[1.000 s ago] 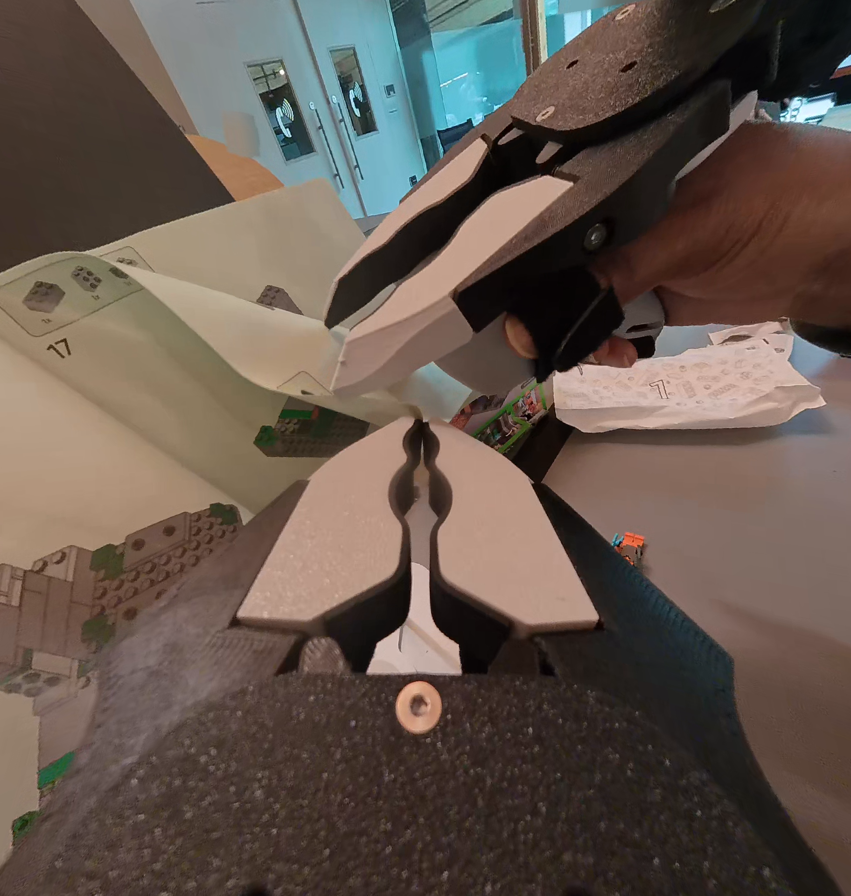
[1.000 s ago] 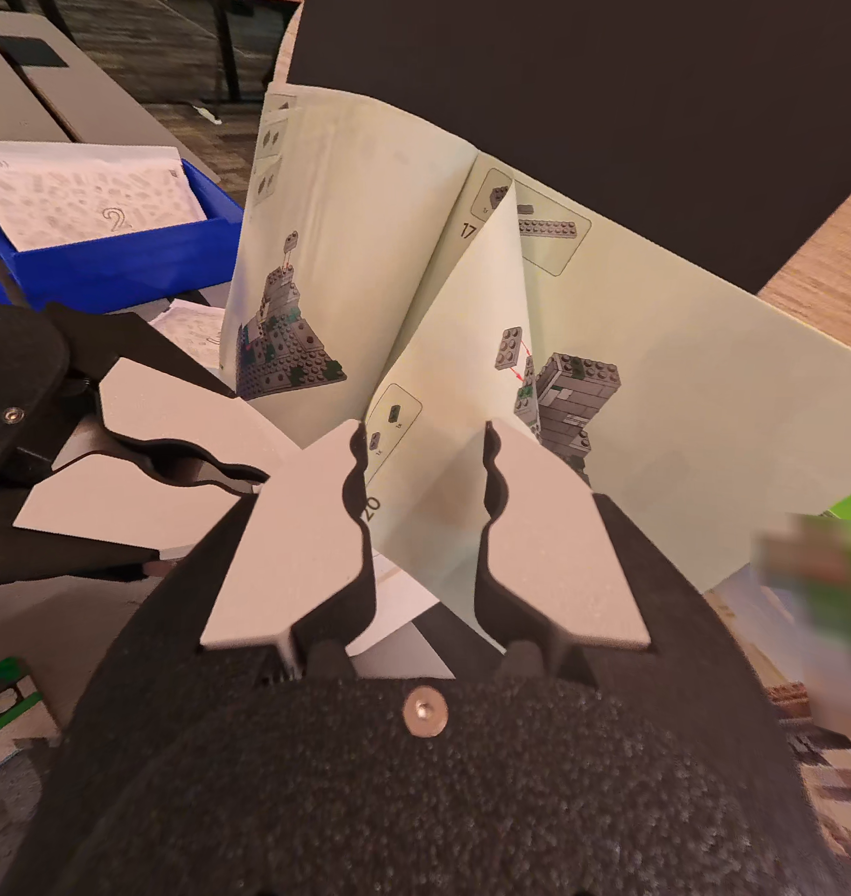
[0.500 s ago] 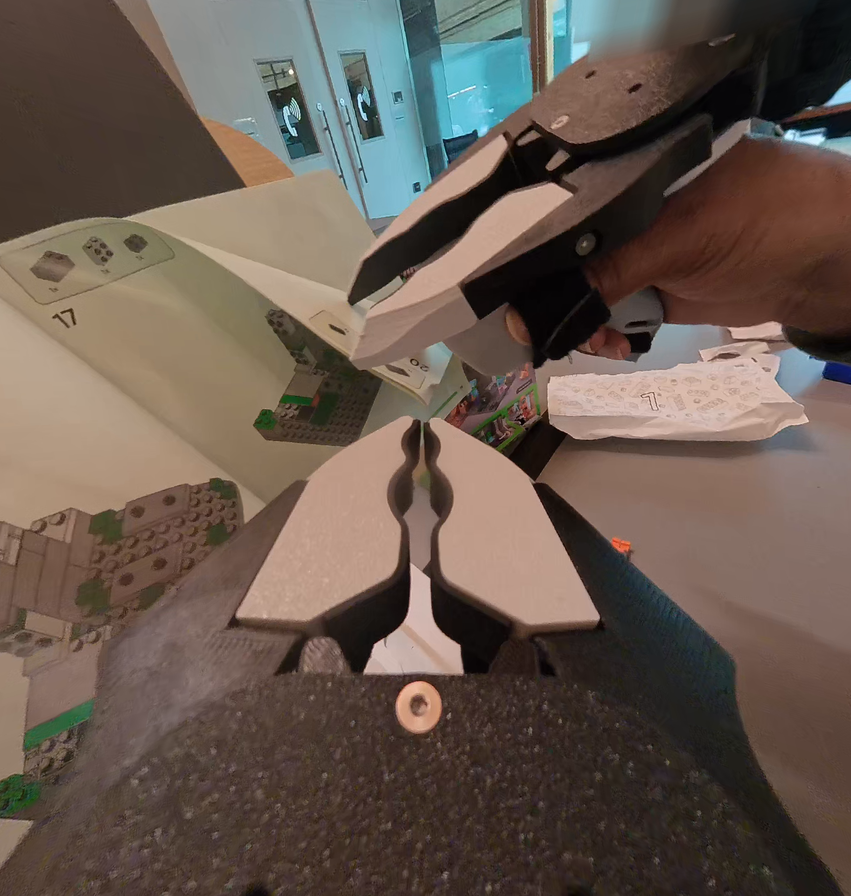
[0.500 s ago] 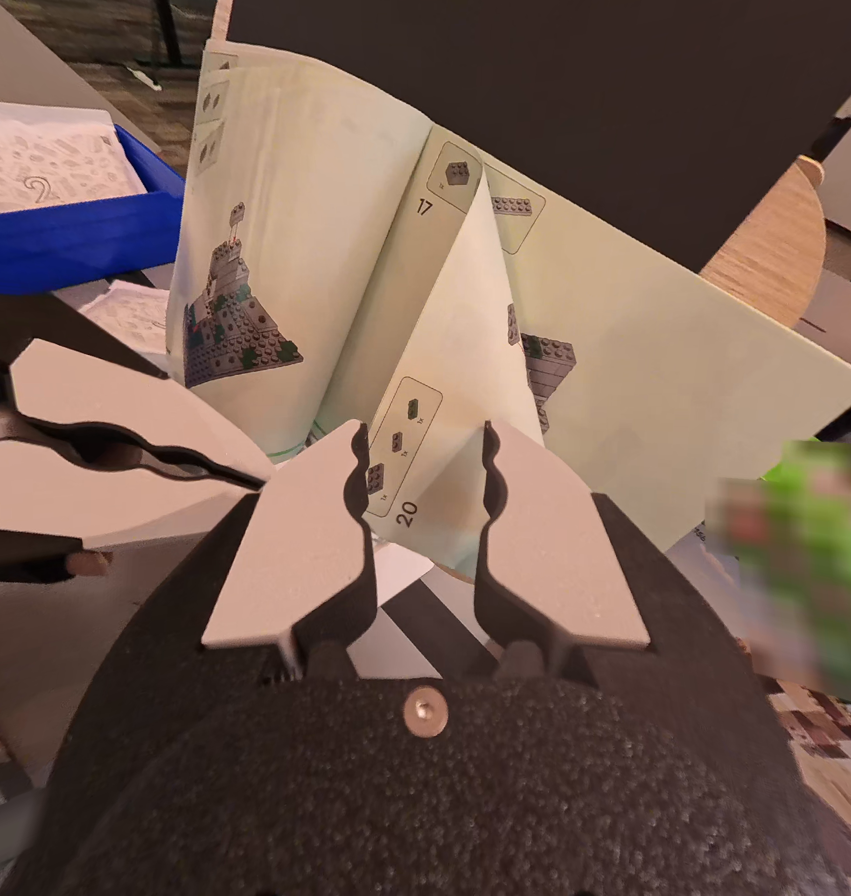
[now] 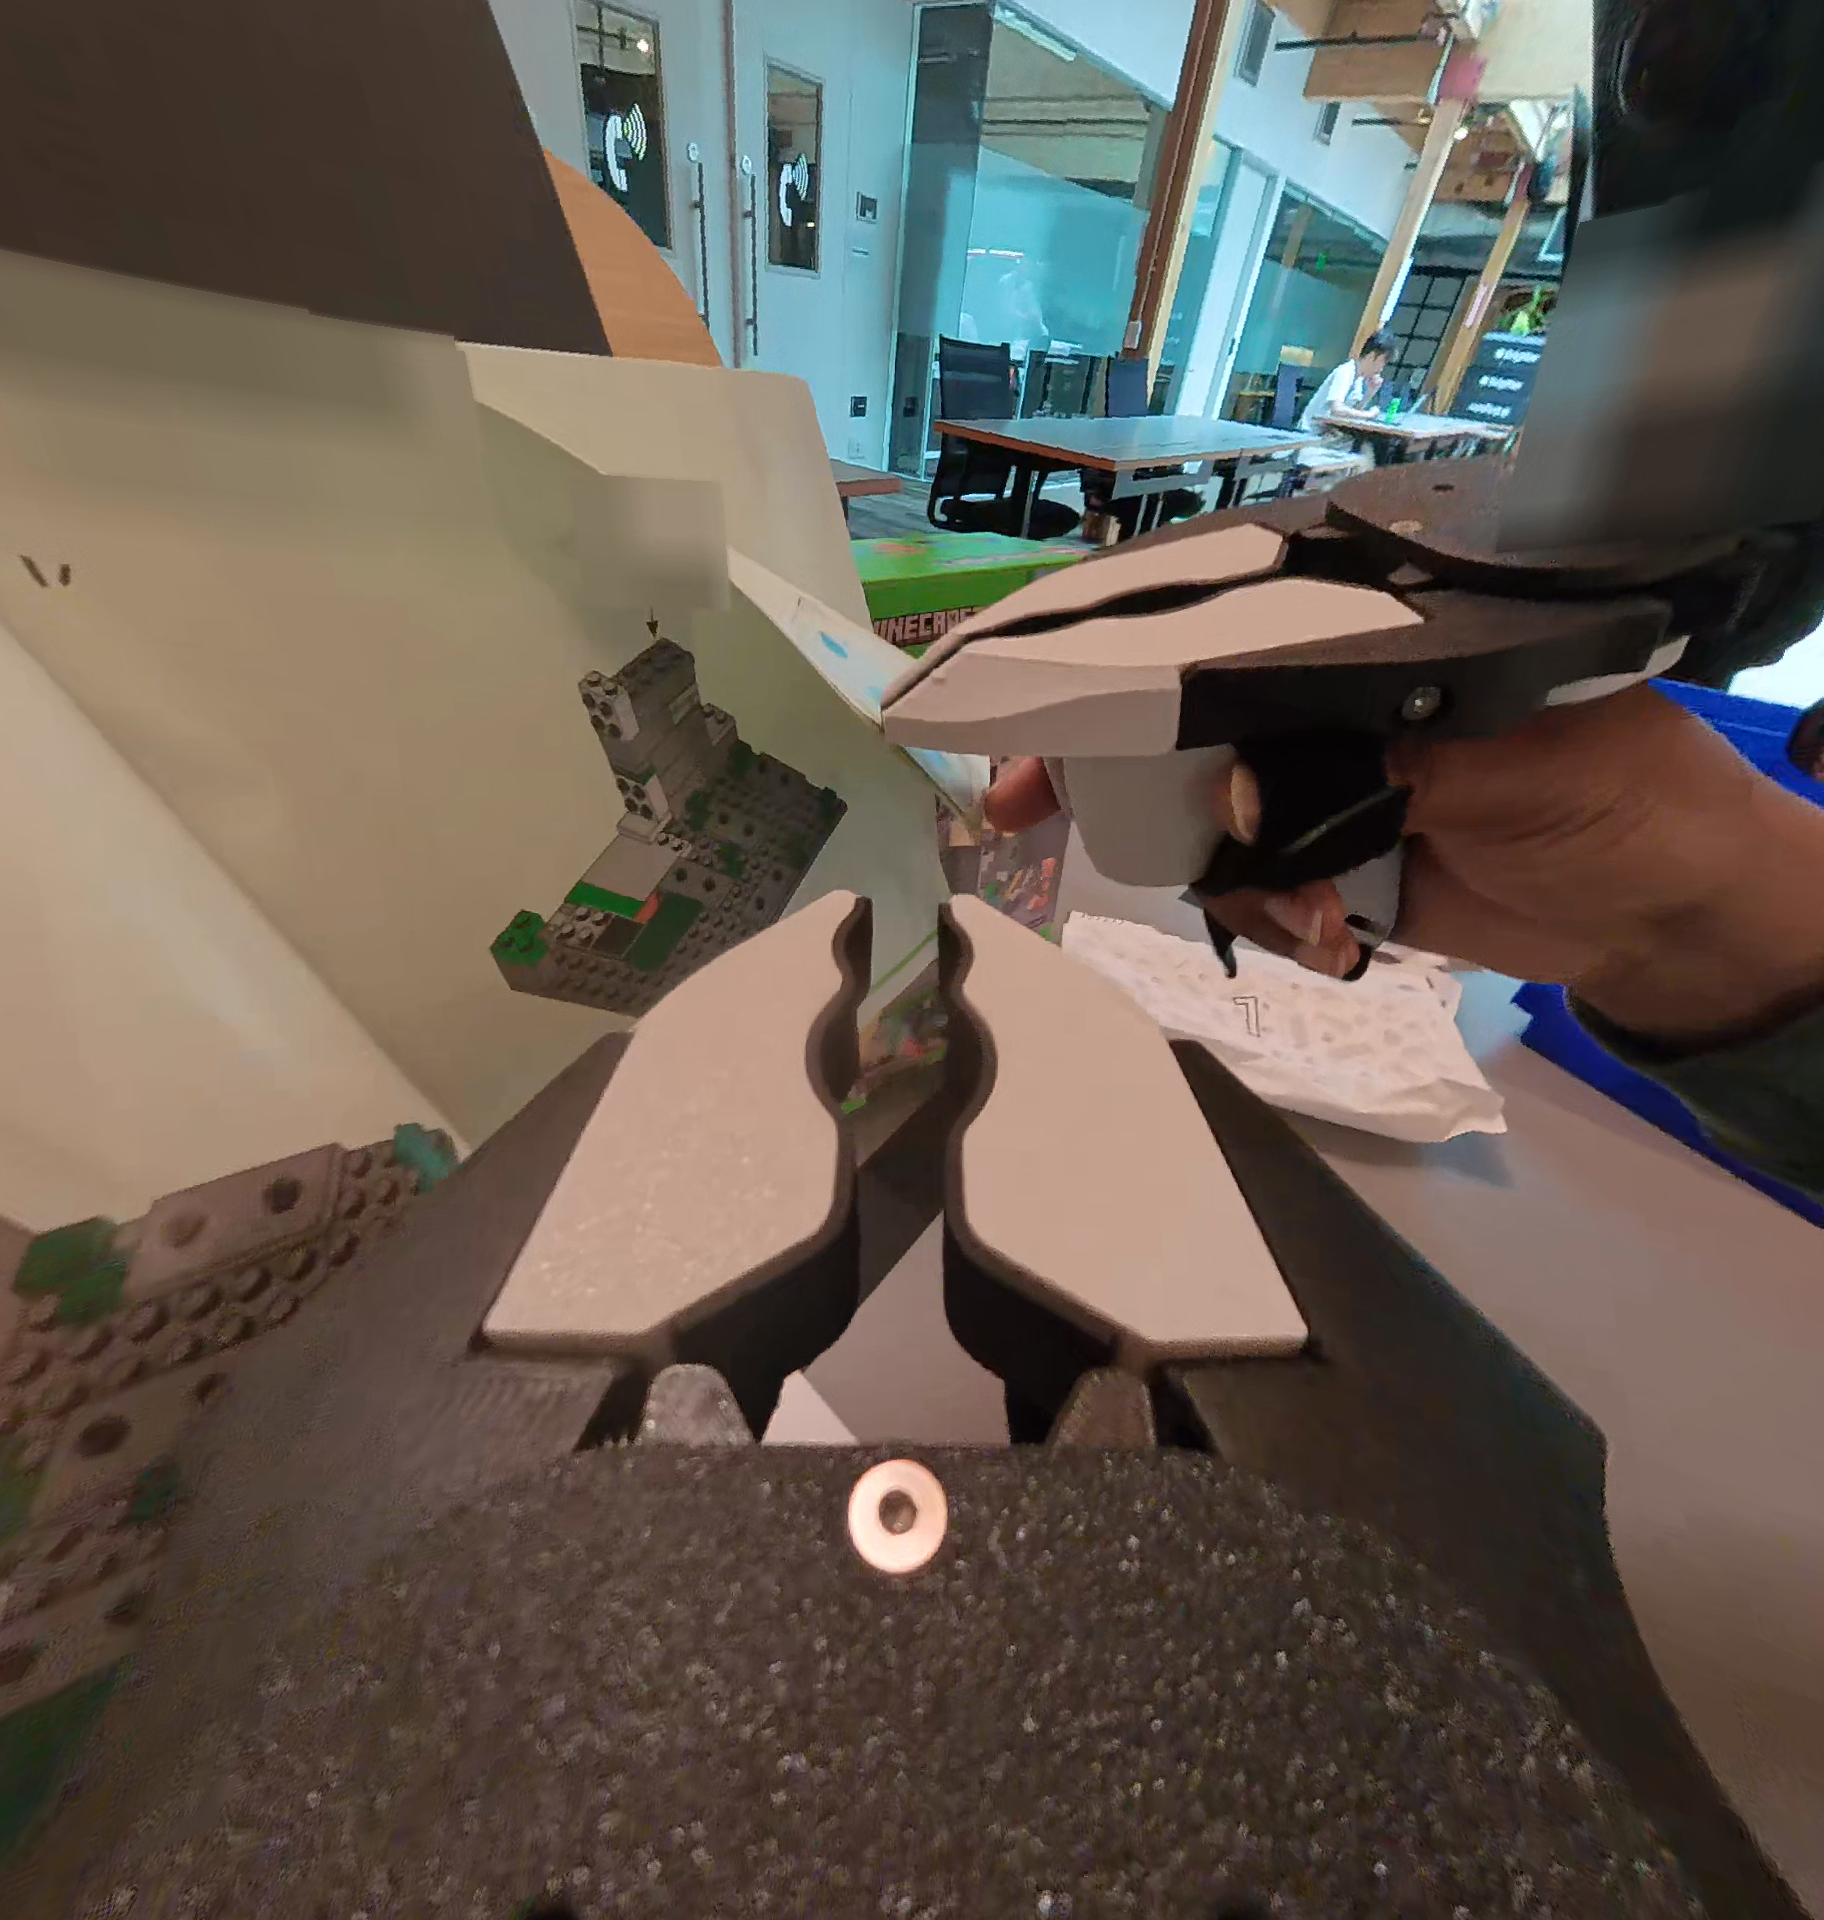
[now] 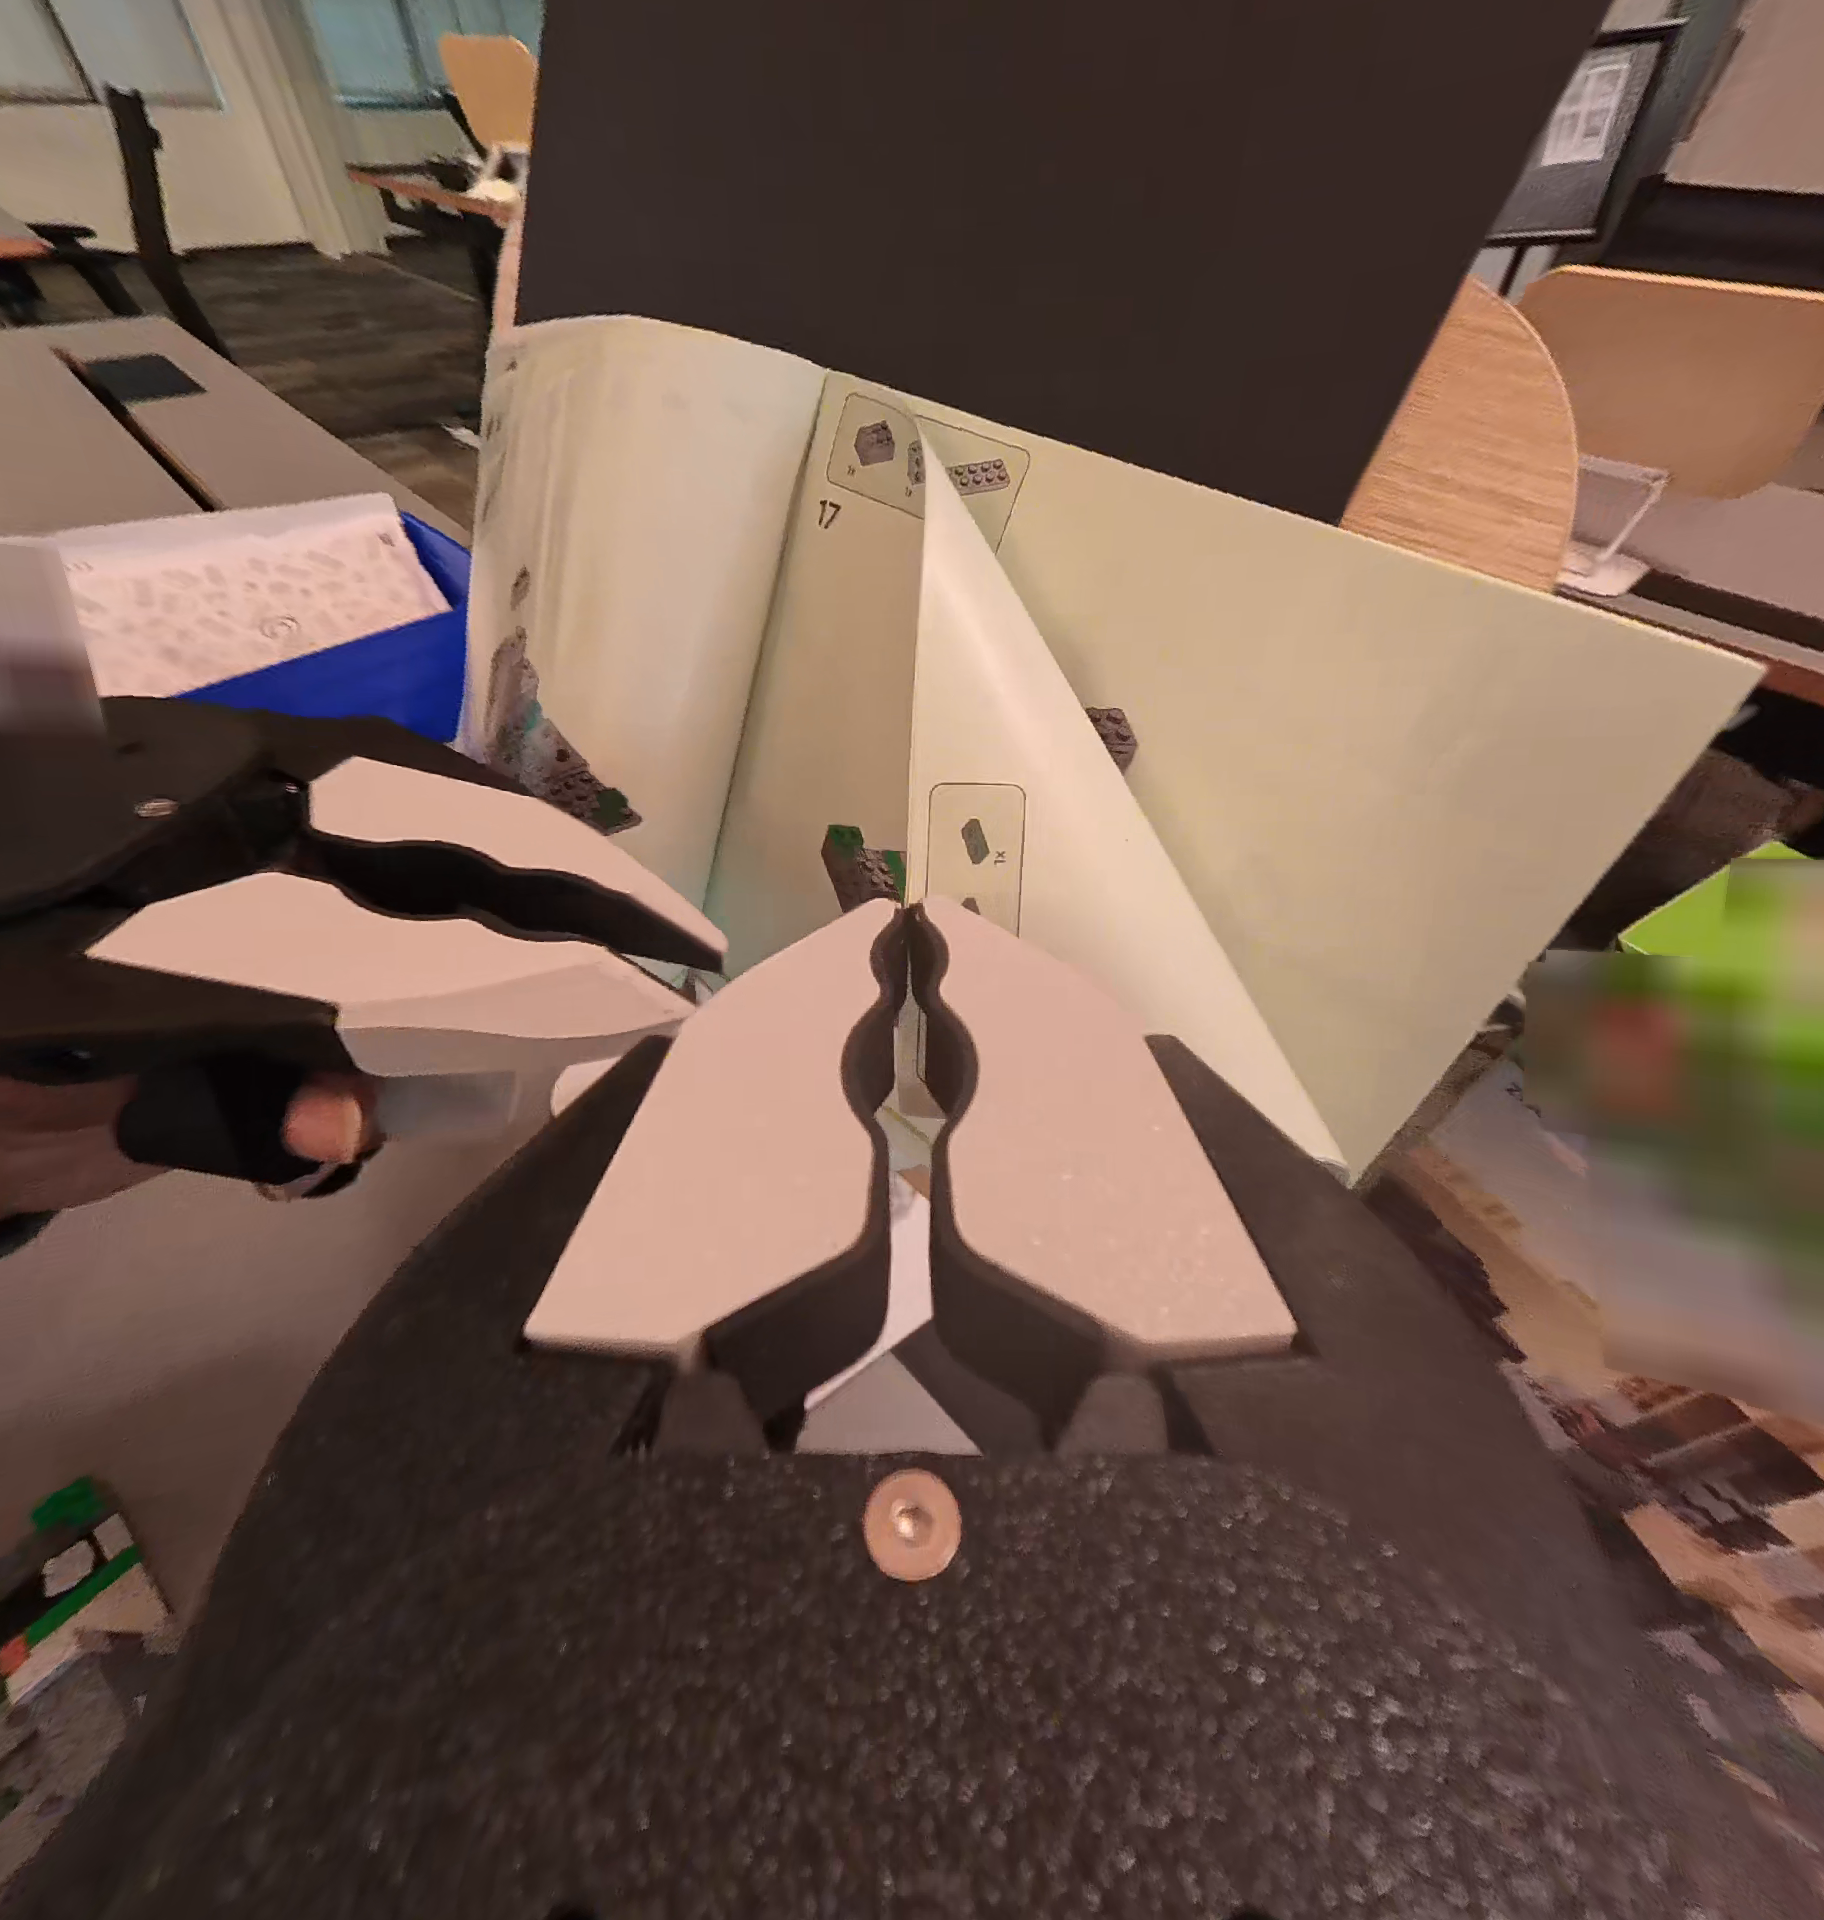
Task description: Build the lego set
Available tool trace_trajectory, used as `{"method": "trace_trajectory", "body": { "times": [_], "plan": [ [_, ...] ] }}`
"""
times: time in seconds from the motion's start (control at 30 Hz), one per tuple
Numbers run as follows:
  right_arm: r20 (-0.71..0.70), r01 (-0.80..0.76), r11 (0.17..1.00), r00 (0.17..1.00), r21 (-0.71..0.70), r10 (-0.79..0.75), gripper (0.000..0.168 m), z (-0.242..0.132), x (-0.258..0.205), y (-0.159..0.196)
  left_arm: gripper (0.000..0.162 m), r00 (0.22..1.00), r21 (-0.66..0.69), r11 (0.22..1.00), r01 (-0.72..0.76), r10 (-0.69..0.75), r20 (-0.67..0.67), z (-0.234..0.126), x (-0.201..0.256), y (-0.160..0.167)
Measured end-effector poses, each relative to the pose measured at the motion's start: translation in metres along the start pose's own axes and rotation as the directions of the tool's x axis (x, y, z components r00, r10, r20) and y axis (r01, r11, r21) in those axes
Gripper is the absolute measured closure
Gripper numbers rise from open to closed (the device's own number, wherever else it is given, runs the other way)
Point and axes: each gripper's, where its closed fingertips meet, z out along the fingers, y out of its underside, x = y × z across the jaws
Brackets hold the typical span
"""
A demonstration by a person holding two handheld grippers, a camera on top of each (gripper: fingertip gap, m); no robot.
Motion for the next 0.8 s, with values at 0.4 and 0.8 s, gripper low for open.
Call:
{"method": "trace_trajectory", "body": {
  "times": [0.4, 0.8],
  "plan": [
    [0.336, -0.378, 0.925, 0.877, 0.042, 0.343, 0.168, -0.015, -0.017, -0.02, 0.144, 0.967, 0.087, 0.969, 0.23, -0.218, -0.128, 0.016, -0.001, -0.03],
    [0.371, -0.412, 0.91, 0.853, 0.05, 0.366, 0.168, -0.019, -0.021, -0.019, 0.153, 0.942, 0.098, 0.962, 0.257, -0.226, -0.25, 0.016, 0.017, -0.034]
  ]
}}
